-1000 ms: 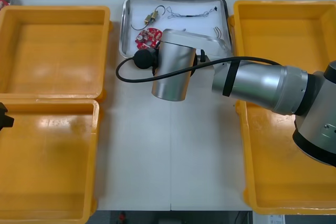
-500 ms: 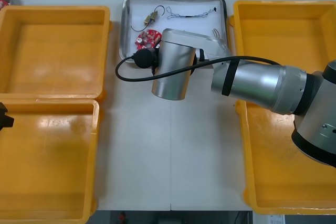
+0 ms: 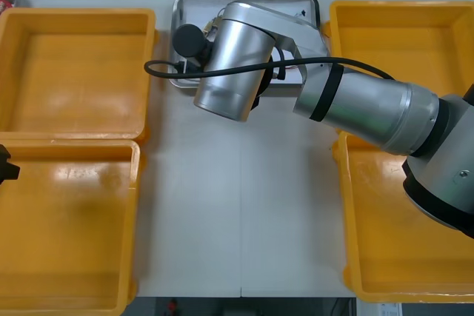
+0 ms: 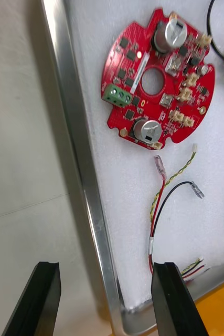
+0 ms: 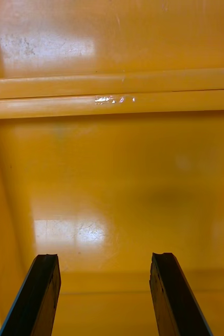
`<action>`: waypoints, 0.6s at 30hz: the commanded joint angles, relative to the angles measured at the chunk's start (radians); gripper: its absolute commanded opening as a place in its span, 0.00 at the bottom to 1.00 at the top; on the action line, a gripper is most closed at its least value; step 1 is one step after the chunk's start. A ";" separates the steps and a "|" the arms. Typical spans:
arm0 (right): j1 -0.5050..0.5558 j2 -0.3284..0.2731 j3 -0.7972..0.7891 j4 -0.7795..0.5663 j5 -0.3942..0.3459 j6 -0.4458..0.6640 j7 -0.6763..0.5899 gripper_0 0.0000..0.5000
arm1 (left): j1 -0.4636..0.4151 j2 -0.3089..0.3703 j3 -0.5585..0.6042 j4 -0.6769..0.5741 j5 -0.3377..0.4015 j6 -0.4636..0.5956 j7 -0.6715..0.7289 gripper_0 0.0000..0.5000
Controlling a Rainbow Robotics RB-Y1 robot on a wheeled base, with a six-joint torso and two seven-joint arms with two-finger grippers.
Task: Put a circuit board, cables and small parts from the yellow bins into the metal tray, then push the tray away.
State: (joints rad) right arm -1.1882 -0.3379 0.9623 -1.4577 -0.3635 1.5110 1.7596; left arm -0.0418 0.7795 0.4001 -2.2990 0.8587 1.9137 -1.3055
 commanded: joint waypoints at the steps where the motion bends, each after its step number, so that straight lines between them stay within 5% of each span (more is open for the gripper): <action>1: 0.028 0.017 -0.083 -0.144 0.000 0.107 0.014 1.00 | 0.022 0.041 0.013 -0.030 0.008 0.006 -0.003 1.00; 18: 0.249 0.036 -0.318 -0.501 0.002 0.409 -0.137 1.00 | 0.022 0.041 0.013 -0.030 0.008 0.006 -0.003 1.00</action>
State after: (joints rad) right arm -0.9787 -0.3314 0.7096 -1.8804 -0.3634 1.9121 1.7242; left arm -0.0418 0.7795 0.4001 -2.2992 0.8587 1.9137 -1.3055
